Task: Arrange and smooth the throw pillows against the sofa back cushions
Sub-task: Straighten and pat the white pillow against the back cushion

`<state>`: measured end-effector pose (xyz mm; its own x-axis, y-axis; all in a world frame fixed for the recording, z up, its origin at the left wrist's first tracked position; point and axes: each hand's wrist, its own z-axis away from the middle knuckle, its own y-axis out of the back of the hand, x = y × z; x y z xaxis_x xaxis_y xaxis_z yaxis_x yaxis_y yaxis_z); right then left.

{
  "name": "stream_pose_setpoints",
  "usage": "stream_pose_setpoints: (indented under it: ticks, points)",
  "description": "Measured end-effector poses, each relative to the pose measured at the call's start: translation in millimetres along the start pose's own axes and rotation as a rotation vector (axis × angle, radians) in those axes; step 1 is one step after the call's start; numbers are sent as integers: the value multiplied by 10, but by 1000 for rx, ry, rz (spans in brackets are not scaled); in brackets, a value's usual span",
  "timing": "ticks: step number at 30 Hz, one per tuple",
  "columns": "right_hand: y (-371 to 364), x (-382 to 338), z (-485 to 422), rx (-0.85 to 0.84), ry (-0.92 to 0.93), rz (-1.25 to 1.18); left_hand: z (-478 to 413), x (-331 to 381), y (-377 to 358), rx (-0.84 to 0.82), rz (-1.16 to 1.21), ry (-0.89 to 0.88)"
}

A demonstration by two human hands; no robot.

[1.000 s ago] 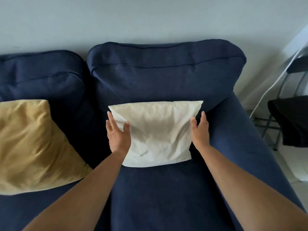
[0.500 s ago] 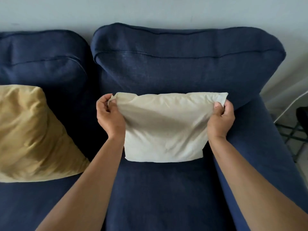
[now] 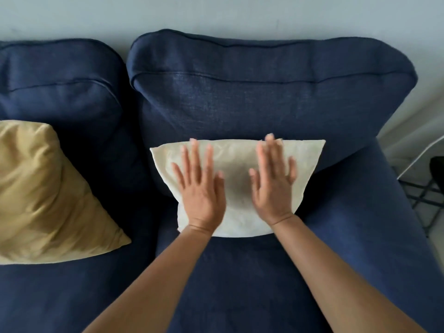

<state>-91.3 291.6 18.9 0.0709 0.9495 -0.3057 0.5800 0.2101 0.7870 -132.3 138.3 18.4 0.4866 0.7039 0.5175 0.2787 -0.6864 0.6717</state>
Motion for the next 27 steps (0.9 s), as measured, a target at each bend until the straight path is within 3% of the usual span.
stream_pose_setpoints:
  ticks: [3, 7, 11, 13, 16, 19, 23, 27]
  points:
    - [-254, 2, 122, -204, 110, 121, 168, -72, -199, -207, -102, -183]
    - [-334, 519, -31, -264, -93, 284, -76, -579, -228, -349, -364, -165]
    - [-173, 794, -178, -199, -275, 263, -286, -723, -66, -226, -370, 57]
    - [-106, 657, -130, -111, -289, 219, -175, -510, -31, -138, -270, -7]
    - [-159, 271, 123, -104, -69, 122, 221, -99, -136, -220, -164, -218]
    - [-359, 197, 366, -228, 137, 194, 367, -168, -274, -305, -180, -228]
    - [-432, 699, 297, -267, 26, 326, 144, -710, -298, -300, -330, -144]
    - [-326, 974, 306, -228, -160, 305, 8, -934, -231, -235, -349, -11]
